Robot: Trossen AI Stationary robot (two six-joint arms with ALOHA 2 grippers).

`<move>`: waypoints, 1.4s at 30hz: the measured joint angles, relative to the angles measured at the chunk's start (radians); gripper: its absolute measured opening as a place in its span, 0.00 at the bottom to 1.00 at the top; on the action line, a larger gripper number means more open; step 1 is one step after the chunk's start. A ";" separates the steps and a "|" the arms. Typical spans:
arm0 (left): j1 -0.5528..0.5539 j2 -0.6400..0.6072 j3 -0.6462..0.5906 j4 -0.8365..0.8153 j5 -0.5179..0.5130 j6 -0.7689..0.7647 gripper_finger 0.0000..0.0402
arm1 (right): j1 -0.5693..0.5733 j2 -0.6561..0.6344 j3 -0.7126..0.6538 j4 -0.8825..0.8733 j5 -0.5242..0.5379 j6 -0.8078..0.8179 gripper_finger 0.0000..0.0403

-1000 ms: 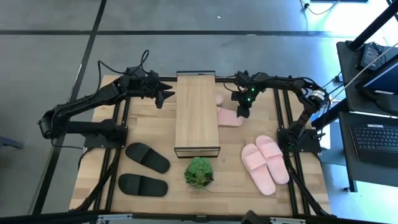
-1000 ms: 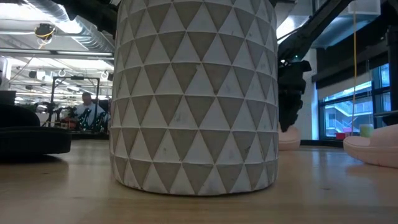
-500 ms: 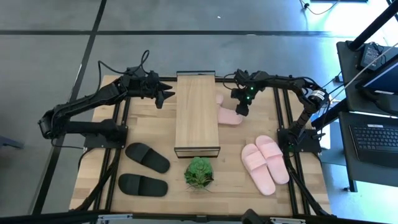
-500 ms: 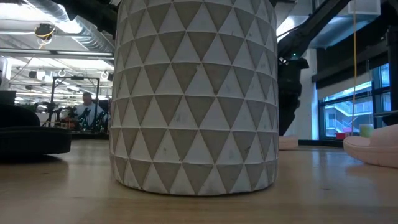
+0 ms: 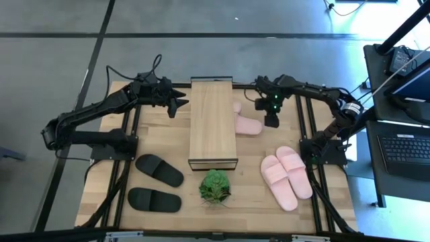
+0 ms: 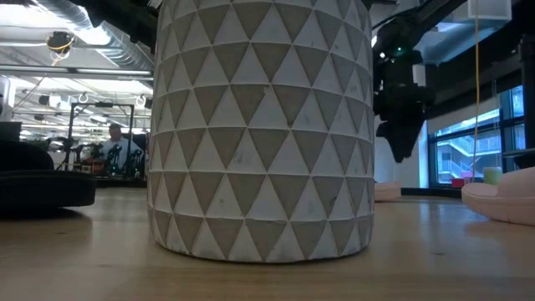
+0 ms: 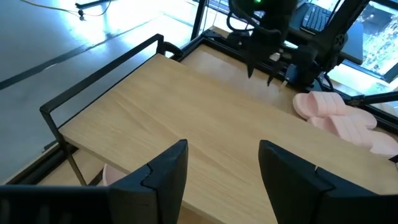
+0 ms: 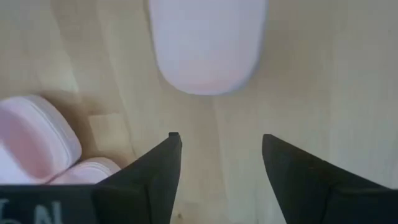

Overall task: Pick and place slides into the shelf
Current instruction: Put the pink slipper under the shelf

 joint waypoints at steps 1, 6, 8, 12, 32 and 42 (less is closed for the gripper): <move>0.000 0.000 0.000 0.000 0.000 0.000 0.47 | 0.015 -0.004 -0.014 0.022 0.001 -0.005 0.55; 0.000 0.000 0.000 -0.015 0.000 0.000 0.47 | 0.076 -0.006 -0.091 0.129 0.095 0.038 0.55; 0.000 0.000 0.000 -0.030 0.000 0.000 0.47 | 0.092 -0.006 -0.120 0.161 0.133 0.070 0.55; 0.000 0.000 0.000 -0.054 0.000 0.000 0.47 | 0.114 -0.006 -0.158 0.217 0.149 0.123 0.55; 0.000 0.000 0.000 -0.055 0.000 0.000 0.47 | 0.214 -0.006 -0.210 0.467 0.131 0.263 0.55; 0.000 0.000 0.000 -0.061 0.000 -0.003 0.47 | 0.227 0.029 -0.210 0.620 0.131 0.282 0.55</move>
